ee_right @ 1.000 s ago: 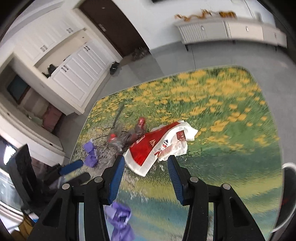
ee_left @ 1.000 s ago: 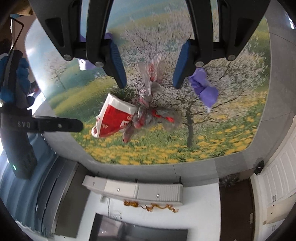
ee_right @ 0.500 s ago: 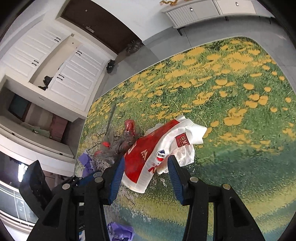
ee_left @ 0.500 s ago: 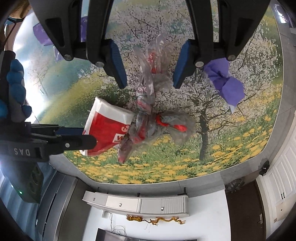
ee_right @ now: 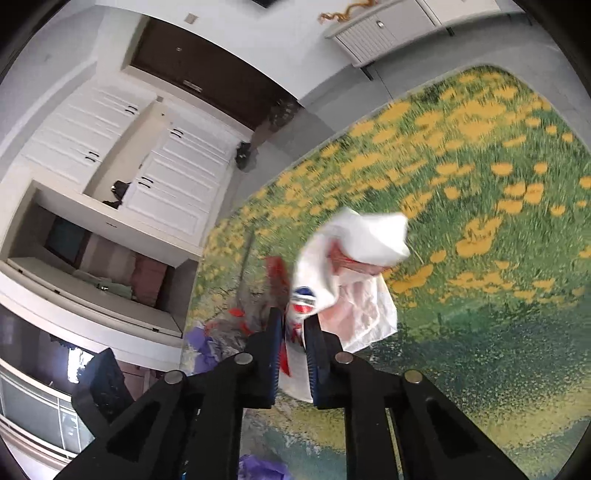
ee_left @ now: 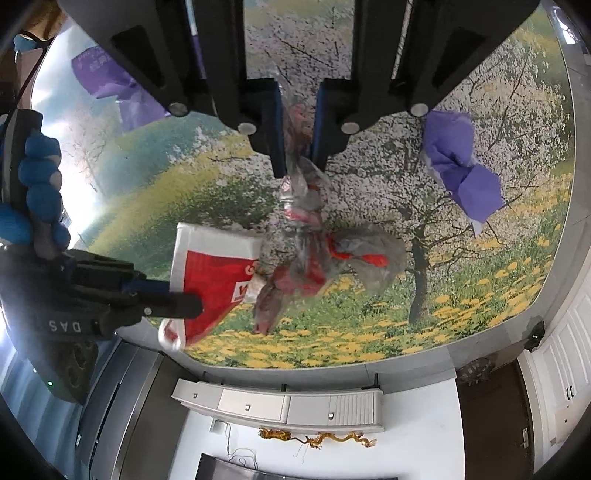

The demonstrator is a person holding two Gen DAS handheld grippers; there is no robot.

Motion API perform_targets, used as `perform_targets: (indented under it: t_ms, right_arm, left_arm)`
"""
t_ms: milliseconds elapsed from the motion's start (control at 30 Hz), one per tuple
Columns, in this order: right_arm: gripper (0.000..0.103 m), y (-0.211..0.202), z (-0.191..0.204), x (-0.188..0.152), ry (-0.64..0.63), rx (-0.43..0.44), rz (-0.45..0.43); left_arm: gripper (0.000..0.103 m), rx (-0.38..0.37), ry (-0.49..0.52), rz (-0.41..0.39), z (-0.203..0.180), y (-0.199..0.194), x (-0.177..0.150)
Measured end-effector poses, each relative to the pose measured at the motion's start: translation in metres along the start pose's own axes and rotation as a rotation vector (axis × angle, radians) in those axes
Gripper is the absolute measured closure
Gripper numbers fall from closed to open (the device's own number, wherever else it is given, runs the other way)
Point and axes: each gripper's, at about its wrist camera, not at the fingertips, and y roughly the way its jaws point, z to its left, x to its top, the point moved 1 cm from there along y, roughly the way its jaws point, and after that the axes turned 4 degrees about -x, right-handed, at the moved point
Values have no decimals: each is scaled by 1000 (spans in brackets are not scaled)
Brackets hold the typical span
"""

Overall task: Collect trash
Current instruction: 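Grasp the clear plastic wrapper with the left gripper while the right grasps the red-white bag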

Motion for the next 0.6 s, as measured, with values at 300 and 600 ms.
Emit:
perform_targets:
  t_ms: [300,600]
  right_arm:
    - [93,-53,34,-3,-102,35,-85]
    - [93,-142,62,-16,-211,29,-239]
  left_arm:
    - [91,18,-18,-86,-5,-46,1]
    - [92,90,-54,-243,-4,-137,13]
